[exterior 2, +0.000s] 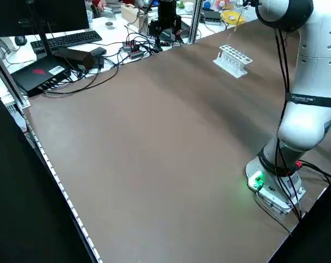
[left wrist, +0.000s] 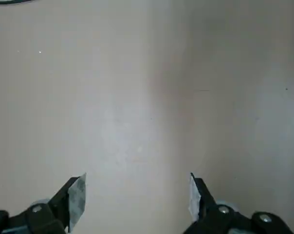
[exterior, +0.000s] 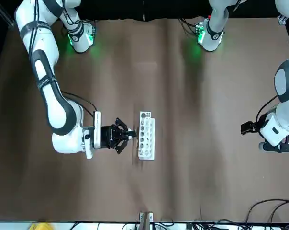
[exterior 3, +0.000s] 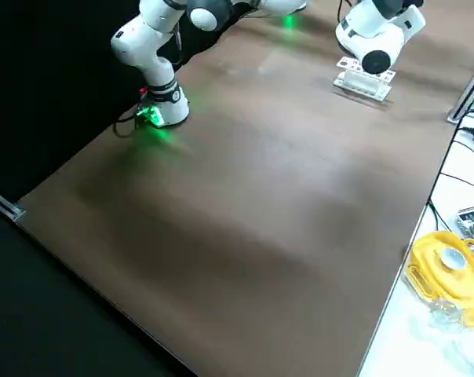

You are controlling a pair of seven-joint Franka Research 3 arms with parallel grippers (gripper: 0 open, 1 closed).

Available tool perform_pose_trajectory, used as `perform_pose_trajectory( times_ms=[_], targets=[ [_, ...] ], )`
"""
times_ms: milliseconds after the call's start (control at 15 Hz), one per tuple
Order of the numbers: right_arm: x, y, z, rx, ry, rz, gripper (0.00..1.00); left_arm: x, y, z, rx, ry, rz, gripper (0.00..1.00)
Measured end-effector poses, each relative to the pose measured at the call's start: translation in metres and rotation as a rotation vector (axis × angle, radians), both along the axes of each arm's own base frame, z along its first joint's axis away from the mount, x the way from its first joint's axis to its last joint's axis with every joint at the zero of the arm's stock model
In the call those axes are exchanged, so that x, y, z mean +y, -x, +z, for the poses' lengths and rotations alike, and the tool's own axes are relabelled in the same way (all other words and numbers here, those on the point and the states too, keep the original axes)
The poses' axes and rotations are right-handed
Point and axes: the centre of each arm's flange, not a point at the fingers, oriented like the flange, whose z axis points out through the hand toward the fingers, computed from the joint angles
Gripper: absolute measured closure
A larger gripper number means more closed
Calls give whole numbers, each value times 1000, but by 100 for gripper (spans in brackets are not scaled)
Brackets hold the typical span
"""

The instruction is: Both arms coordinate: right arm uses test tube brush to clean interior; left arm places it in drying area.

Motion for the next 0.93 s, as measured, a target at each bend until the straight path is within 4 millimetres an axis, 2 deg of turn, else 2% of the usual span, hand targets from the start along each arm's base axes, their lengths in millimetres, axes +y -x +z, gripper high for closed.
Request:
perform_pose_trajectory(
  times_ms=[267,933],
  targets=[
    [-19,-4,-7,115,128,9,97,3,0,0,1,0,4,0],
    [-92,-18,-34,337,544,-57,97,-7,0,0,2,1,-10,0]
  ],
)
